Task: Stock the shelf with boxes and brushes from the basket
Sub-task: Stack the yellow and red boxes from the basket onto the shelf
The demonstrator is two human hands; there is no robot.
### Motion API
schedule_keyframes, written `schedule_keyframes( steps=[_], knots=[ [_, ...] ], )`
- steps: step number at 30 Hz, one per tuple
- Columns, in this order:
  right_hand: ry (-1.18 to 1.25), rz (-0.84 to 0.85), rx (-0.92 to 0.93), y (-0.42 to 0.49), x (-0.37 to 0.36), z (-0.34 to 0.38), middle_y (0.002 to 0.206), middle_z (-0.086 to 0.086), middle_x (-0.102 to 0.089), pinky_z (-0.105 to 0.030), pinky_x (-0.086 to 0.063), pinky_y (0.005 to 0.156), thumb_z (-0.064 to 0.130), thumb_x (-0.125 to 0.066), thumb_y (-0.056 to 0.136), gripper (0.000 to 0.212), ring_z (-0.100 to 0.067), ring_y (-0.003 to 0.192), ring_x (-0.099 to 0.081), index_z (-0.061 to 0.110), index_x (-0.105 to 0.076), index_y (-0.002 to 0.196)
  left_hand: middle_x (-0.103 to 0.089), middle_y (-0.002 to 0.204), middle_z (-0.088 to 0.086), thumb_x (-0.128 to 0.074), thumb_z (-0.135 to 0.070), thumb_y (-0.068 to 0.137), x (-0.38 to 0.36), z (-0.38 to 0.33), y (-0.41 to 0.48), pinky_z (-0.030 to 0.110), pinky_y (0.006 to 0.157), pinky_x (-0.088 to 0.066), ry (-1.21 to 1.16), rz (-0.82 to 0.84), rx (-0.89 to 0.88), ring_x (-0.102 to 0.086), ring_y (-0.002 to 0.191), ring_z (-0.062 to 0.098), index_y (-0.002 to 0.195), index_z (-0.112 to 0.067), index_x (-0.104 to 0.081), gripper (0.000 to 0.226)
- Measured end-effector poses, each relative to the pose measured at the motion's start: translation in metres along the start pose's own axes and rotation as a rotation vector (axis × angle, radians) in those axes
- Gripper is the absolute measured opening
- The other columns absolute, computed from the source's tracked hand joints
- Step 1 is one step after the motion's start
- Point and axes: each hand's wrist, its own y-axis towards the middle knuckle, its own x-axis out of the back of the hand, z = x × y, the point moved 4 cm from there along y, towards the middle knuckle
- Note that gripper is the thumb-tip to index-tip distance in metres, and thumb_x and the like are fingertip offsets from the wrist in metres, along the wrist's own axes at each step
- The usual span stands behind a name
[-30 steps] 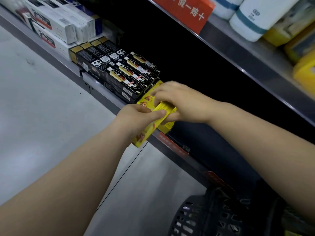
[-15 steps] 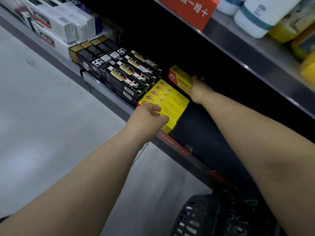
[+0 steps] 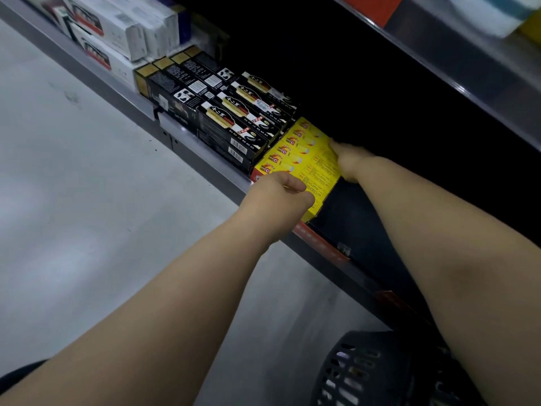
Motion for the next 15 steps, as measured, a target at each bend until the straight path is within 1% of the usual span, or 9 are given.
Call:
schedule_keyframes(
  steps=[1,2,4,6,8,10,11,13,15],
  knots=[
    [-0.009,0.035,0.009,-0.004,0.003,0.0,0.156,-0.008,-0.014,-0.036,-0.03,0.11,0.015,-0.04,0.098,0.065,-0.032,0.138,-0.025,0.028,-0.004,0.151,-0.052,0.077,-0.011,-0.059,-0.021,0.089,0.0,-0.002,-0.003,0.004,0.037,-0.034,0.005,0.001,-0.003,-0.048,0.06,0.002,0.104,-0.017,-0.062,0.016],
    [-0.021,0.069,0.027,-0.01,0.007,0.002,0.157,-0.01,-0.013,-0.037,-0.026,0.112,0.015,-0.042,0.098,0.064,-0.033,0.14,-0.022,0.025,-0.008,0.151,-0.052,0.076,-0.011,-0.059,-0.021,0.089,-0.001,-0.005,-0.006,0.004,0.037,-0.034,0.011,0.002,-0.009,-0.048,0.06,0.002,0.105,-0.017,-0.062,0.016],
    [-0.04,0.112,0.097,-0.028,0.02,0.009,0.151,-0.016,-0.026,-0.037,-0.03,0.109,0.019,-0.046,0.098,0.057,-0.033,0.136,-0.03,0.014,-0.022,0.148,-0.053,0.077,-0.011,-0.058,-0.021,0.09,-0.004,-0.012,-0.013,0.004,0.038,-0.035,0.017,0.008,-0.029,-0.049,0.06,0.002,0.106,-0.017,-0.062,0.017],
    [-0.042,0.12,0.178,-0.054,0.037,0.014,0.148,-0.014,-0.034,-0.033,-0.032,0.106,0.026,-0.048,0.098,0.053,-0.029,0.134,-0.036,0.011,-0.03,0.146,-0.056,0.078,-0.011,-0.058,-0.021,0.089,-0.01,-0.023,-0.021,0.005,0.042,-0.036,0.016,0.021,-0.069,-0.051,0.063,0.003,0.106,-0.018,-0.062,0.018],
    [-0.003,0.104,0.234,-0.088,0.058,0.014,0.146,-0.011,-0.038,-0.03,-0.031,0.105,0.035,-0.049,0.096,0.052,-0.026,0.133,-0.037,0.015,-0.037,0.143,-0.059,0.082,-0.01,-0.059,-0.02,0.088,-0.02,-0.037,-0.033,0.006,0.051,-0.04,0.039,0.035,-0.147,-0.054,0.068,0.004,0.105,-0.018,-0.063,0.018],
    [0.099,0.052,0.275,-0.127,0.079,0.005,0.14,-0.009,-0.046,-0.029,-0.034,0.104,0.039,-0.05,0.095,0.048,-0.023,0.127,-0.044,0.016,-0.046,0.136,-0.062,0.086,-0.006,-0.06,-0.019,0.087,-0.034,-0.051,-0.047,0.015,0.067,-0.044,0.073,0.071,-0.236,-0.057,0.075,0.008,0.103,-0.014,-0.065,0.018],
    [0.17,0.042,0.294,-0.148,0.086,-0.001,0.136,-0.008,-0.05,-0.029,-0.036,0.103,0.038,-0.051,0.094,0.045,-0.021,0.123,-0.047,0.016,-0.05,0.133,-0.062,0.087,-0.005,-0.061,-0.018,0.087,-0.042,-0.056,-0.056,0.018,0.072,-0.045,0.087,0.105,-0.273,-0.057,0.077,0.009,0.102,-0.013,-0.066,0.017],
    [0.278,0.018,0.335,-0.195,0.094,-0.018,0.128,-0.005,-0.058,-0.028,-0.04,0.1,0.036,-0.053,0.093,0.04,-0.017,0.116,-0.053,0.014,-0.055,0.126,-0.062,0.085,-0.006,-0.062,-0.019,0.086,-0.059,-0.064,-0.073,0.02,0.076,-0.047,0.145,0.18,-0.336,-0.058,0.077,0.006,0.099,-0.013,-0.066,0.015],
    [0.333,-0.03,0.332,-0.239,0.094,-0.04,0.122,0.0,-0.061,-0.027,-0.042,0.098,0.035,-0.055,0.092,0.036,-0.013,0.112,-0.055,0.015,-0.059,0.122,-0.065,0.086,-0.007,-0.063,-0.023,0.085,-0.076,-0.068,-0.09,0.024,0.081,-0.051,0.256,0.241,-0.407,-0.061,0.083,0.007,0.096,-0.017,-0.067,0.013]
  ],
)
